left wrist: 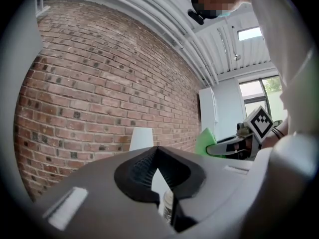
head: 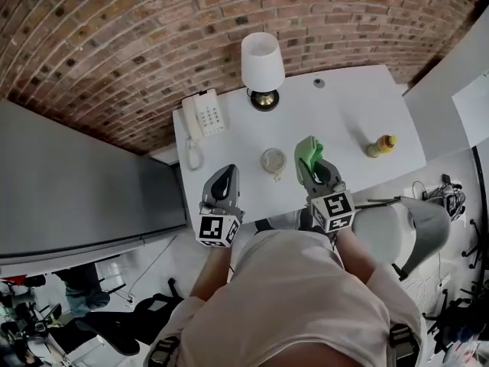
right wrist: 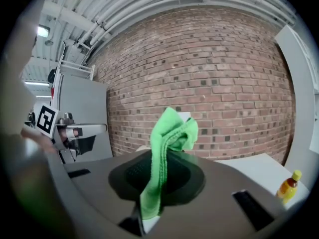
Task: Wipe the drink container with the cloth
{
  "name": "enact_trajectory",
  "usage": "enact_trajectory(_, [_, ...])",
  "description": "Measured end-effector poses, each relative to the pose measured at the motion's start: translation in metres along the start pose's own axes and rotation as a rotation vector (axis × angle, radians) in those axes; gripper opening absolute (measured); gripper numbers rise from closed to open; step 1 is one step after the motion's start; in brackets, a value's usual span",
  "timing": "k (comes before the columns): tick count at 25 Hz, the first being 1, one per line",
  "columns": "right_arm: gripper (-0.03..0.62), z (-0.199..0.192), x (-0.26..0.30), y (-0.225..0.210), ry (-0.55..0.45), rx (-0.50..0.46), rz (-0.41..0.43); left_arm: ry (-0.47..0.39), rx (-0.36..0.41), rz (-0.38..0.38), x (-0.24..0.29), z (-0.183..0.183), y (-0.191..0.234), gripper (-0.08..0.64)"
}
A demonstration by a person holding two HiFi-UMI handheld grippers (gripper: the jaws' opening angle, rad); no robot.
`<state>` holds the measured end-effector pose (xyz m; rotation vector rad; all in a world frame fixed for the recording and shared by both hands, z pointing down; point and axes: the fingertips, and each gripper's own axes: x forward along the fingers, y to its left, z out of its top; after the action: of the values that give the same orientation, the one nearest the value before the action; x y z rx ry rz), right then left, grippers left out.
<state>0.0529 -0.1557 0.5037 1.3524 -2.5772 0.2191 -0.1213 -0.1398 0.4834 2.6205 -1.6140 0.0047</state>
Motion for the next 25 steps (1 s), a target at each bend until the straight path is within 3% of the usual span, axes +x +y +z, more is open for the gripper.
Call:
enact_trajectory(8, [0.043,-0.010,0.024,-0.016,0.025,0.039,0.067,0.027,-0.053,0.080,0.008,-0.012,0.002,0.009])
enact_trajectory(25, [0.043,-0.083,0.096,-0.002,0.233,0.034,0.191,0.075,-0.073,0.099,0.006,-0.030,0.010,0.009])
